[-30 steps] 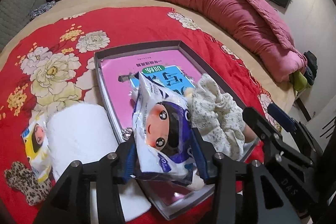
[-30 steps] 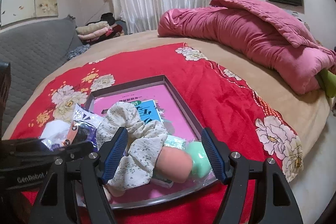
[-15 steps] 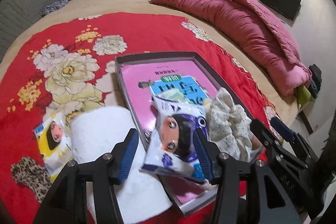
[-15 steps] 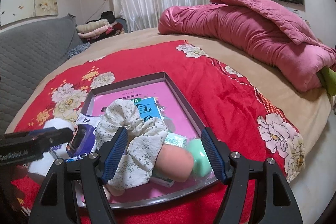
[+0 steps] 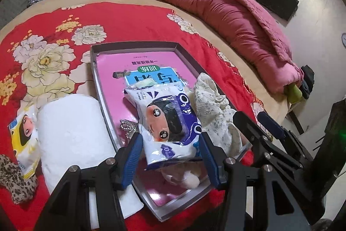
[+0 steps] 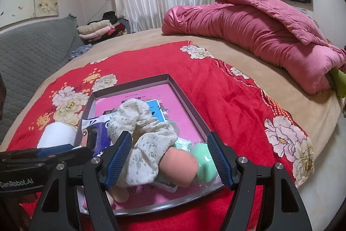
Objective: Organize soft objects
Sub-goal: 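Open the left tool to release the white wipes pack onto the tray, then withdraw both tools and move them toward the leopard scrunchie and yellow wipes pack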
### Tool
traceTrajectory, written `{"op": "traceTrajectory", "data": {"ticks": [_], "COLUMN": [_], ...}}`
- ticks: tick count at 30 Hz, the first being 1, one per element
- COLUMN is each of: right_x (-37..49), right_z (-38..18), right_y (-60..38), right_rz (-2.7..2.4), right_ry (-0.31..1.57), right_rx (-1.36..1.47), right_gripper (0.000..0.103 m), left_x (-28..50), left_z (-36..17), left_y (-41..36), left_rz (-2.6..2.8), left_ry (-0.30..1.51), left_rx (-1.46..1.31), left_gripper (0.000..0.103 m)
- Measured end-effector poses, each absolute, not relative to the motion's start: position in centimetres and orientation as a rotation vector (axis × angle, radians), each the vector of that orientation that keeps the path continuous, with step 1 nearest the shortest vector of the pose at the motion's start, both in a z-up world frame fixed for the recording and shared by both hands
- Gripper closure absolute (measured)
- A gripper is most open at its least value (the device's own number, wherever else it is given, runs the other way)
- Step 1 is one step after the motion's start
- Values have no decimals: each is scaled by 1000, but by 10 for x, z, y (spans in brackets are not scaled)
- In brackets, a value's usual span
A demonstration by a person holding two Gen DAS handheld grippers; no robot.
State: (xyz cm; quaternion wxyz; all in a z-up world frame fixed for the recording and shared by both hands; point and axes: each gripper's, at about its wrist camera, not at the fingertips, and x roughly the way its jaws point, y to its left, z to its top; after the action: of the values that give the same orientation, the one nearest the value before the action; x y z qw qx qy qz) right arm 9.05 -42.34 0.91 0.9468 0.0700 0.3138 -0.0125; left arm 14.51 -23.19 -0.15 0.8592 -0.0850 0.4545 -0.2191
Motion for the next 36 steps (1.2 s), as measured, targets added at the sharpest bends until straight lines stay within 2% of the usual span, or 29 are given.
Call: {"op": "traceTrajectory", "data": {"ticks": [21, 36], "right_x": [81, 62], "right_z": [25, 54], "right_y": [-411, -358], "right_rz": [-2, 106], "right_ry": [591, 564], "right_rx": [108, 47], "right_gripper": [29, 28], "left_x": [126, 96], "left_z": [26, 41], "left_y": [-213, -162], "left_rz": [-390, -322], "left_ry": [890, 867], "left_rx": [-141, -162], "left_gripper": [49, 49]}}
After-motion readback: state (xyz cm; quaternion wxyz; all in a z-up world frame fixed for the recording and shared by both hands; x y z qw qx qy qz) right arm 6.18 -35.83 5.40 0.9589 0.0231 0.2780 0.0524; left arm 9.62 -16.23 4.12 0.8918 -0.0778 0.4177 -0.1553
